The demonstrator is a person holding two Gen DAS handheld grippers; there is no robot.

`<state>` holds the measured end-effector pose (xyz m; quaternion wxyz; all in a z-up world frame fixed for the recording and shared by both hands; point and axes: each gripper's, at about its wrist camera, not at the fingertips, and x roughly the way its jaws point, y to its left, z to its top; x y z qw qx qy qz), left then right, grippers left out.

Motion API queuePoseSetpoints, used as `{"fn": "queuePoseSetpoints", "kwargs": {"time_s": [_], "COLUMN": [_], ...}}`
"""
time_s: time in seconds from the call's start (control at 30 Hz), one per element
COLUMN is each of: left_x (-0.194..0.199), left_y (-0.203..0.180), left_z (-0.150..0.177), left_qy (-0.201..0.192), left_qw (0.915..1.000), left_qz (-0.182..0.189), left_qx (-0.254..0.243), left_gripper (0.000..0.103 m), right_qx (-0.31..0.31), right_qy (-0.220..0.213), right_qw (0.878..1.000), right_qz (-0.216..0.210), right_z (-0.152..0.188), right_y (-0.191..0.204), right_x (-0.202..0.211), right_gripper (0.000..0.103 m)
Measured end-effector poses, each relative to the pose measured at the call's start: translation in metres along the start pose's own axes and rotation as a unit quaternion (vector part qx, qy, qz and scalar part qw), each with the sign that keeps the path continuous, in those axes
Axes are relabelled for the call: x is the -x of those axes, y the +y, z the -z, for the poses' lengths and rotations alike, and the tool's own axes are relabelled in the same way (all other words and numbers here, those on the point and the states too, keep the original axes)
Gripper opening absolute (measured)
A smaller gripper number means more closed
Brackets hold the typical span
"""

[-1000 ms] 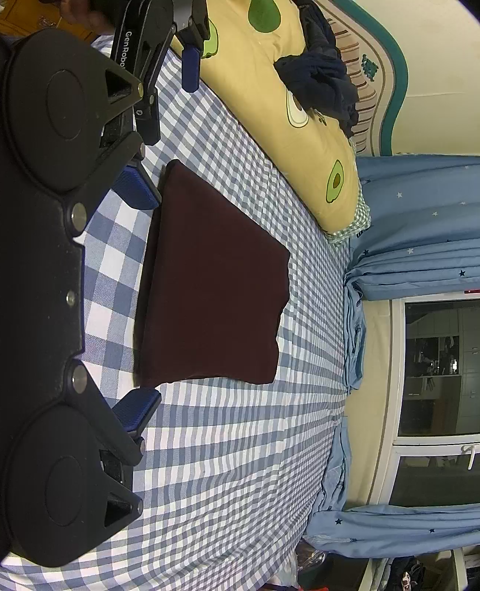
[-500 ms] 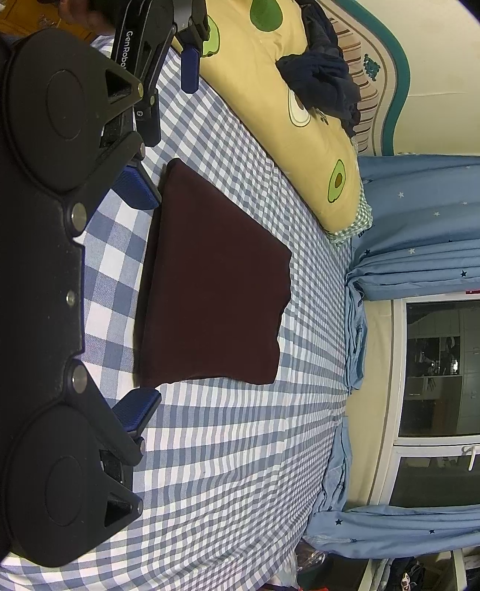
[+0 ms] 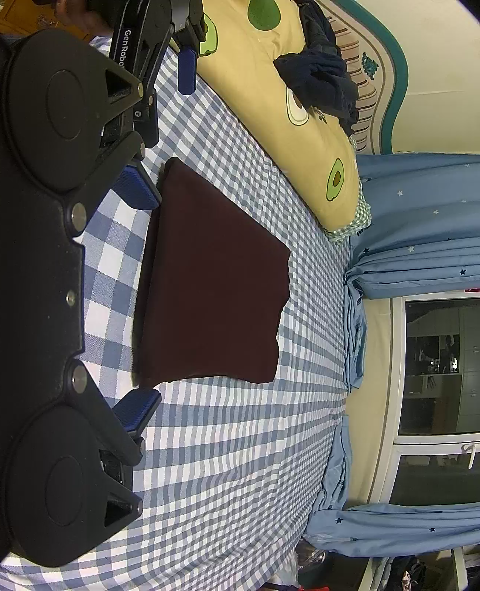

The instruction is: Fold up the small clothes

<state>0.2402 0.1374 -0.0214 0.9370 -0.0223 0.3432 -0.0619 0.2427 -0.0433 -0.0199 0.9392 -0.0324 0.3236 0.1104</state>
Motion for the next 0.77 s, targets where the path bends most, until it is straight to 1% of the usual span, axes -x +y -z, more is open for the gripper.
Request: {"fn": "queuePoseSetpoints", "kwargs": {"time_s": [0.13,0.27,0.4,0.6,0.7,0.77], "left_x": [0.001,0.000,0.000,0.006,0.009,0.009], "left_y": [0.000,-0.001,-0.003,-0.011,-0.011,-0.010], "left_z": [0.000,0.000,0.001,0.004,0.003,0.001], "left_qy": [-0.001,-0.001,0.000,-0.021,-0.027,-0.029], "left_qw": [1.0000,0.9999,0.9999,0.9991,0.9990,0.9993], "left_qz": [0.002,-0.008,-0.005,-0.001,0.005,-0.003], "left_qx": [0.004,-0.008,-0.009,-0.035,-0.035,-0.025], "left_gripper": [0.102,0.102,0.102,0.102,0.102,0.102], "right_qx": [0.000,0.001,0.002,0.002,0.002,0.002], "right_qy": [0.000,-0.001,-0.001,0.001,0.001,0.001], "right_qw": [1.000,1.000,1.000,1.000,1.000,1.000], "right_qz": [0.000,0.000,0.000,0.003,0.003,0.003], "right_z": [0.000,0.000,0.000,0.001,0.001,0.001], "right_y": [0.000,0.000,0.000,0.001,0.000,0.000], "right_x": [-0.001,0.000,0.000,0.000,0.000,0.000], "right_gripper": [0.102,0.102,0.102,0.102,0.102,0.102]}}
